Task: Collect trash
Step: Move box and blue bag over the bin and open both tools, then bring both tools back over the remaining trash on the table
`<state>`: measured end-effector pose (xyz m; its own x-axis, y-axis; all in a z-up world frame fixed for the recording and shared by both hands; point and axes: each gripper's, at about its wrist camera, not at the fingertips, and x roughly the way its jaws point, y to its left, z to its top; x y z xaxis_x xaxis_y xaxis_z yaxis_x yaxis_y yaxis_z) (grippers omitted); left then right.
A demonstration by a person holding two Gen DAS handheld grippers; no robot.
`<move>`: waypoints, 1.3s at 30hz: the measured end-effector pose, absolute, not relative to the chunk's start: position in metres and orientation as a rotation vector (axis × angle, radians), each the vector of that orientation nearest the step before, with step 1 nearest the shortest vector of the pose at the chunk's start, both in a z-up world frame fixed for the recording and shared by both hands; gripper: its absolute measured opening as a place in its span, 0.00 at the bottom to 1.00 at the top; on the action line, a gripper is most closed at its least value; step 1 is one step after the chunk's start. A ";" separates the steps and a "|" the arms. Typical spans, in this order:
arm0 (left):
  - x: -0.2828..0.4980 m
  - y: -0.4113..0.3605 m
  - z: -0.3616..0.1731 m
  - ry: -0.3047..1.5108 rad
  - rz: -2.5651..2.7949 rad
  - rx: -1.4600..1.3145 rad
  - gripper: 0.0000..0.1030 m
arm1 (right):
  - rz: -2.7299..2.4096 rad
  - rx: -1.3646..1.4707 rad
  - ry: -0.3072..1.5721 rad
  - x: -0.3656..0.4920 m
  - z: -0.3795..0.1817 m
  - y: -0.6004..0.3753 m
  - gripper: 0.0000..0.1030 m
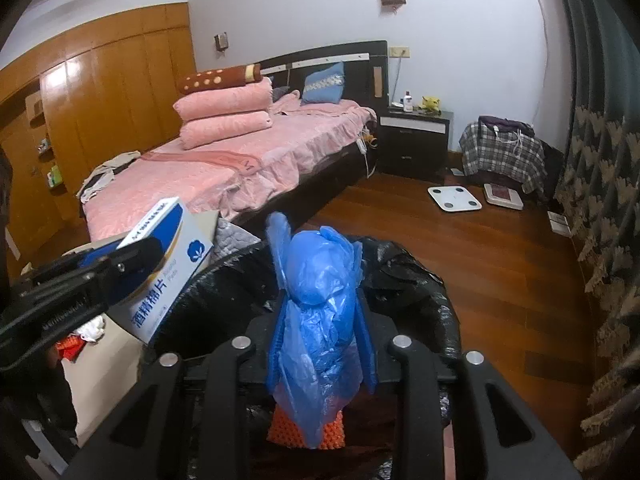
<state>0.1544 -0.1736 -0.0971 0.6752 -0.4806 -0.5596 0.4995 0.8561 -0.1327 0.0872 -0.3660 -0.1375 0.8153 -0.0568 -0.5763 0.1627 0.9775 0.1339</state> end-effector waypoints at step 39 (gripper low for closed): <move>0.127 0.035 -0.059 0.505 -0.103 -0.017 0.90 | 0.050 0.118 0.566 0.122 -0.117 -0.245 0.94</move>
